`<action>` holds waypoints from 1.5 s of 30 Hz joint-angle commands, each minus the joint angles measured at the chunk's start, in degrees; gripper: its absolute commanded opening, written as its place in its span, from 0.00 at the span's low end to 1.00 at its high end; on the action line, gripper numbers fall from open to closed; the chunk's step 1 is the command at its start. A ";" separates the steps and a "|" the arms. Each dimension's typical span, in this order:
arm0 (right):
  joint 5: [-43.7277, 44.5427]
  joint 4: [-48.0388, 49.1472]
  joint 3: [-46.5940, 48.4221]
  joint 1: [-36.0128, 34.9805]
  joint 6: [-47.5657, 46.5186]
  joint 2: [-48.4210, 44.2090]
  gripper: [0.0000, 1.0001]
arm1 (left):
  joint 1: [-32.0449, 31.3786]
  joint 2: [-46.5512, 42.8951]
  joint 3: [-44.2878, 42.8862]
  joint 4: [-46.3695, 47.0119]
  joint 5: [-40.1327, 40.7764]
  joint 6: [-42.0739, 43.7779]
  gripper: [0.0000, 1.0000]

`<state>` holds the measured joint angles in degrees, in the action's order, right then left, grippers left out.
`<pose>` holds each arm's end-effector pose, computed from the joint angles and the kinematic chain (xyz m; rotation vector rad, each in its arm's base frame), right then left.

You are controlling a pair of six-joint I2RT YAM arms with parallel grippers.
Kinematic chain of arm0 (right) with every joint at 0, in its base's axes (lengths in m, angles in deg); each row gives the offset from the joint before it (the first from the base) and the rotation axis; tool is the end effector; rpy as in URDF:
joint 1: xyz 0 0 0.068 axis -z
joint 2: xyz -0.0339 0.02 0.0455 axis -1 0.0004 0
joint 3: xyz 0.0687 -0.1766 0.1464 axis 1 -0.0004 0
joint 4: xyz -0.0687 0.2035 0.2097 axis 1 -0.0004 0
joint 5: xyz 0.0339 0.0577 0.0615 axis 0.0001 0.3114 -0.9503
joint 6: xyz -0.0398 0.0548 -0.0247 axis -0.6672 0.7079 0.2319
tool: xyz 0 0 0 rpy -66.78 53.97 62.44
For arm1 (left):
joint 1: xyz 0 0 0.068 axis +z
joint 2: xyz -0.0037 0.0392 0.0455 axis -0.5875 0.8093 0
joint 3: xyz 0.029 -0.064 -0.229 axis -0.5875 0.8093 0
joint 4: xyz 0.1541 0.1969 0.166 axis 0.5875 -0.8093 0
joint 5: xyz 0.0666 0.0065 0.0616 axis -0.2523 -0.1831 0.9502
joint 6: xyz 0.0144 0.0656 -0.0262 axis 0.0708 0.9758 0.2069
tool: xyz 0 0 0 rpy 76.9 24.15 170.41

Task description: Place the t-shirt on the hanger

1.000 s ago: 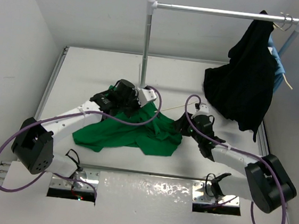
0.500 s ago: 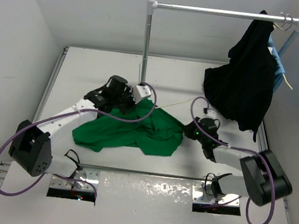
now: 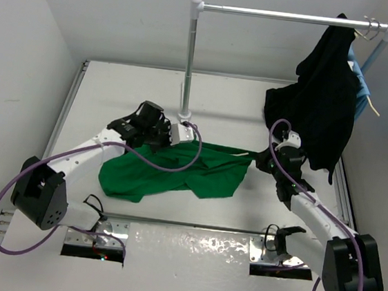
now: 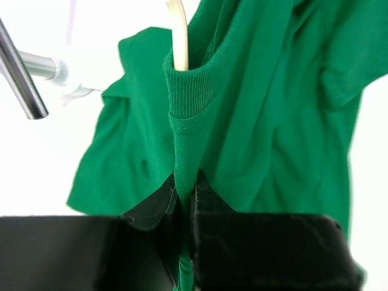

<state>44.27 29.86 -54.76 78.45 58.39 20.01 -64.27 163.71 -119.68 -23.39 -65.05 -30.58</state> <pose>0.2740 0.0534 0.1100 0.4824 2.0156 0.4844 0.2941 -0.1776 0.1902 1.5846 1.7912 -0.1881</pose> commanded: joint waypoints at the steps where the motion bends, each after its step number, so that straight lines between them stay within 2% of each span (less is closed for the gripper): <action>1: 6.75 -4.86 3.76 1.86 -6.47 -1.05 0.00 | 0.78 -2.17 0.42 2.83 9.05 3.63 0.00; 6: 1.75 -8.28 9.10 0.81 -14.89 -0.71 0.00 | -2.02 -1.03 1.99 8.12 20.12 5.20 0.00; 8: 3.75 -12.21 12.01 -4.36 -21.48 0.17 0.00 | -7.35 -0.59 3.40 12.24 27.12 9.05 0.00; 10: 8.47 -14.52 17.36 -11.62 -27.53 2.36 0.00 | -11.06 0.11 5.25 15.92 29.45 11.70 0.00; 11: 7.98 -17.14 20.34 -13.07 -28.70 3.07 0.00 | -13.00 0.55 4.90 16.03 27.28 11.72 0.00; 15: -2.72 -16.64 22.39 -13.87 -28.80 3.08 0.00 | -13.28 5.02 -3.43 12.17 18.83 6.98 0.00; 20: -10.48 -18.65 21.95 -13.78 -30.81 2.46 0.00 | -13.10 4.77 -3.71 12.79 9.08 7.15 0.00; 22: -10.39 -22.41 22.56 -13.70 -34.05 2.55 0.23 | -13.10 4.86 -5.12 10.08 5.05 7.84 0.00; 23: -9.78 -23.57 23.61 -13.61 -35.11 2.37 0.30 | -13.10 4.68 -5.12 9.45 3.89 8.63 0.00; 24: -9.78 -24.54 24.14 -13.52 -36.00 2.02 0.49 | -13.10 4.51 -5.12 8.22 2.14 9.42 0.00; 25: -10.21 -26.03 24.76 -13.61 -38.53 1.76 0.57 | -13.10 4.51 -5.21 7.86 -0.05 10.39 0.00; 29: -19.23 -28.24 27.49 -13.61 -42.33 -1.57 0.70 | -13.01 6.43 -7.92 6.63 -2.27 9.78 0.00; 37: -37.61 -21.22 23.36 -13.70 -43.39 -0.89 0.72 | -13.01 8.29 -10.13 5.49 -5.44 9.34 0.00; 40: -38.08 -16.65 23.36 -13.78 -40.40 0.78 0.71 | -13.01 8.20 -9.78 4.96 -6.05 9.78 0.00; 44: -38.34 -14.35 24.67 -13.70 -39.17 4.30 0.61 | -13.01 8.02 -9.34 4.70 -6.76 9.96 0.00; 45: -38.34 -14.35 24.94 -13.70 -38.56 5.00 0.51 | -13.01 8.02 -9.43 4.70 -6.67 9.96 0.00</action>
<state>8.88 10.74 -31.55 64.96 18.20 23.46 -76.95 172.41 -127.26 -20.20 -68.35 -21.03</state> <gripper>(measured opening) 0.544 0.039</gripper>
